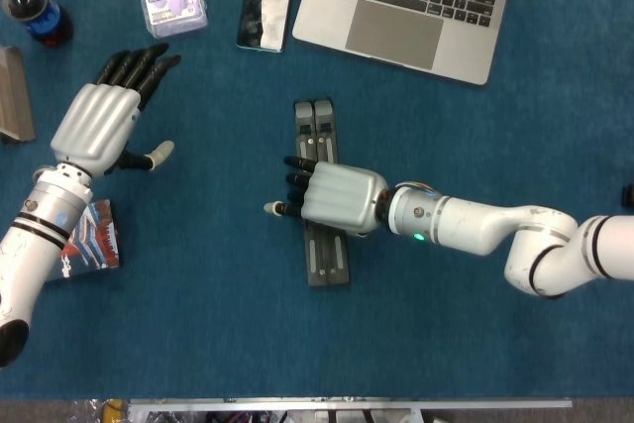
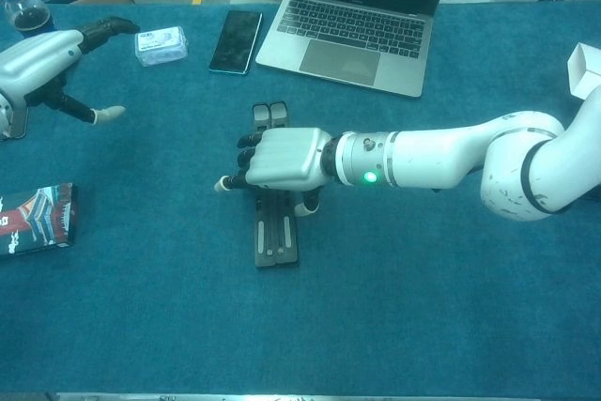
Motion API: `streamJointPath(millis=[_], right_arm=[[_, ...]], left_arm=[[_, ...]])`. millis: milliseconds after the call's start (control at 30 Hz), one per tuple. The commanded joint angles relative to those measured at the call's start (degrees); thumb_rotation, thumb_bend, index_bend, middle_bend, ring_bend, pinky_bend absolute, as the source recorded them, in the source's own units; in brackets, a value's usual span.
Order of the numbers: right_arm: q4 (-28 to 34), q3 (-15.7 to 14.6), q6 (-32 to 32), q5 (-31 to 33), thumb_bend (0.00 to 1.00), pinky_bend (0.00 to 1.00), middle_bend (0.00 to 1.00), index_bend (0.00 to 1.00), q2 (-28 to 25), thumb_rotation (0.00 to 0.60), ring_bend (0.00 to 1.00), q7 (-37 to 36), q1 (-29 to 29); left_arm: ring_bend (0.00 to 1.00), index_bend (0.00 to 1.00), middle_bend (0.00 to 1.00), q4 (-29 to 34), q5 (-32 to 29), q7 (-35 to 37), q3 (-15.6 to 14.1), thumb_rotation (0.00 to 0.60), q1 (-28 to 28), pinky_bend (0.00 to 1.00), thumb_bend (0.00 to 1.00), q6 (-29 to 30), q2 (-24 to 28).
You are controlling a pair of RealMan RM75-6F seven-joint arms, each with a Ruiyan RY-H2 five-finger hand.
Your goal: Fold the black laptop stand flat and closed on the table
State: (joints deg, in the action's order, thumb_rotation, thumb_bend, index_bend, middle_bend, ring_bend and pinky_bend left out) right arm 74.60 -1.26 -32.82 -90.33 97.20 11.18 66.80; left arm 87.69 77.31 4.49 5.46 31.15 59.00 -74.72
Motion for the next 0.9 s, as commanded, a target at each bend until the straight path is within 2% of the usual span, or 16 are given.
streamJointPath(millis=[33, 300, 367, 433, 467, 633, 900], right_arm=[[-0.1, -0.1, -0.3, -0.1, 0.23, 0.03, 0.44, 0.01, 0.0, 0.600, 0.15, 0.1, -0.2], [0.9, -0.2, -0.4, -0.2, 0.23, 0.03, 0.44, 0.01, -0.8, 0.600, 0.16, 0.2, -0.4], [1.9, -0.2, 0.0, 0.2, 0.23, 0.03, 0.36, 0.00, -1.6, 0.600, 0.12, 0.2, -0.4], [2.7, -0.1, 0.1, 0.7, 0.22, 0.03, 0.23, 0.00, -2.4, 0.600, 0.04, 0.6, -0.6], [3.2, 0.1, 0.1, 1.3, 0.22, 0.03, 0.20, 0.00, -2.8, 0.600, 0.02, 1.0, -0.8], [6.4, 0.7, -0.3, 4.1, 0.22, 0.03, 0.01, 0.00, -5.0, 0.600, 0.00, 3.5, -2.1], [12.7, 2.2, -6.1, 13.2, 0.22, 0.03, 0.00, 0.00, -10.2, 0.600, 0.00, 10.7, -7.4]], left_arm=[[0.00, 0.00, 0.00, 0.0, 0.0, 0.0, 0.0, 0.600, 0.0, 0.00, 0.28, -0.1, 0.0], [0.00, 0.00, 0.00, 0.1, 0.1, 0.0, 0.1, 0.600, 0.1, 0.00, 0.28, 0.0, -0.1], [0.00, 0.00, 0.00, 0.2, 0.1, -0.1, 0.1, 0.600, 0.1, 0.00, 0.28, 0.0, 0.0], [0.00, 0.00, 0.00, 0.2, 0.1, -0.2, 0.1, 0.600, 0.2, 0.00, 0.28, -0.1, 0.0], [0.00, 0.00, 0.00, 0.3, 0.0, -0.2, 0.2, 0.600, 0.2, 0.00, 0.28, -0.1, 0.0], [0.00, 0.00, 0.00, 0.6, 0.2, -0.5, 0.1, 0.600, 0.4, 0.00, 0.28, -0.2, 0.0], [0.00, 0.00, 0.00, 0.5, 1.0, -0.2, -0.2, 0.600, 0.4, 0.00, 0.28, -0.2, 0.5]])
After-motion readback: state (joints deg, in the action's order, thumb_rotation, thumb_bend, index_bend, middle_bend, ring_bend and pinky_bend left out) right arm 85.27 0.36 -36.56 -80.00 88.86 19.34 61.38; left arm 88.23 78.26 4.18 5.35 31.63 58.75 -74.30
